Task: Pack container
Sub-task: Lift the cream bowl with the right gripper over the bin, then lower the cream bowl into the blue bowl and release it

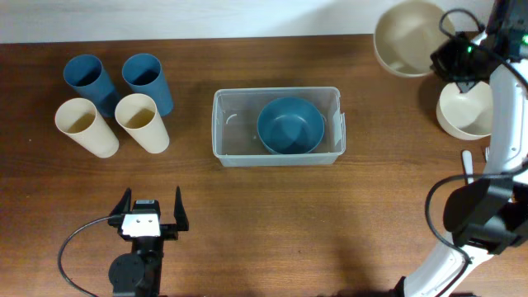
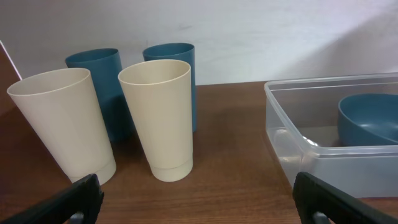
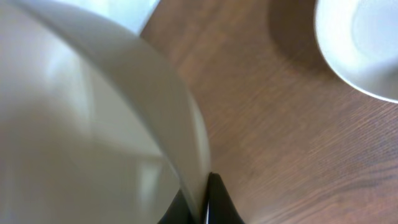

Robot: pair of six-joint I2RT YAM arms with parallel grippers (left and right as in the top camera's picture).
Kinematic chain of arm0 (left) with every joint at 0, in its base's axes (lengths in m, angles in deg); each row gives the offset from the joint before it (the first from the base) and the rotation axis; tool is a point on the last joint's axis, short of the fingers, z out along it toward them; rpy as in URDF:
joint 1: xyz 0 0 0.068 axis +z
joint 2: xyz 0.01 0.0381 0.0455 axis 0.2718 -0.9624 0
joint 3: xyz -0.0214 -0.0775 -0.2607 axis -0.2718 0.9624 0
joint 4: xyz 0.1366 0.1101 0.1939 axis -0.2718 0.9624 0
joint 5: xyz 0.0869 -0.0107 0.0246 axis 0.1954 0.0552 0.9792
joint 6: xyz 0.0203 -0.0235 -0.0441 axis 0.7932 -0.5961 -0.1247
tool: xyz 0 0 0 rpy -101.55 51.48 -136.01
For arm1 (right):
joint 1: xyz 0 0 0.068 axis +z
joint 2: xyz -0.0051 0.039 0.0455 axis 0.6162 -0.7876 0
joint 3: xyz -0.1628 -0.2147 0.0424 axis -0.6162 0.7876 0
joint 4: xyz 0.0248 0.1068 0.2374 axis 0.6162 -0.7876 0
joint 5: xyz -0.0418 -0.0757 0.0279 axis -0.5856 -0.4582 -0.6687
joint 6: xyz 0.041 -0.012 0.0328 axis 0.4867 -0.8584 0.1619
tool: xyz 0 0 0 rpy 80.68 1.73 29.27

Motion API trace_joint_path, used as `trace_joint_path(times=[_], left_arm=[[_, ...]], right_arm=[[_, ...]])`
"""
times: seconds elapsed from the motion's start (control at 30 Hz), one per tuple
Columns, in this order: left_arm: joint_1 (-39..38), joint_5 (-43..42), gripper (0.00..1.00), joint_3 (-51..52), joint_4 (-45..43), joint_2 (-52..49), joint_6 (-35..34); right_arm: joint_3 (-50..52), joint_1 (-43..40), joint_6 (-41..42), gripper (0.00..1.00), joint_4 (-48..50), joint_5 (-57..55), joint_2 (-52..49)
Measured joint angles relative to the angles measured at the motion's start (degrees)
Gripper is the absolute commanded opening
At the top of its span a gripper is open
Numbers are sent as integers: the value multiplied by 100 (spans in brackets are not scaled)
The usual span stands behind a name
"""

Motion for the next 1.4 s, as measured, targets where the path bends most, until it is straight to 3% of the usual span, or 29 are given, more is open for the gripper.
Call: trace_joint_path(times=[0.13, 0.33, 0.53, 0.87, 1.4], left_arm=[[0, 0, 100, 0, -2, 0, 0], [2, 0, 99, 0, 0, 0, 0], [0, 0, 100, 0, 0, 0, 0], [2, 0, 100, 0, 0, 0, 0], [2, 0, 100, 0, 0, 0, 0]], right_arm=[[-739, 483, -273, 4, -896, 4, 55], [-907, 1331, -568, 4, -1917, 46, 96], [-901, 1952, -859, 4, -2223, 37, 96], [-251, 2564, -984, 4, -1440, -66, 94], [1698, 2583, -986, 4, -179, 85, -2]])
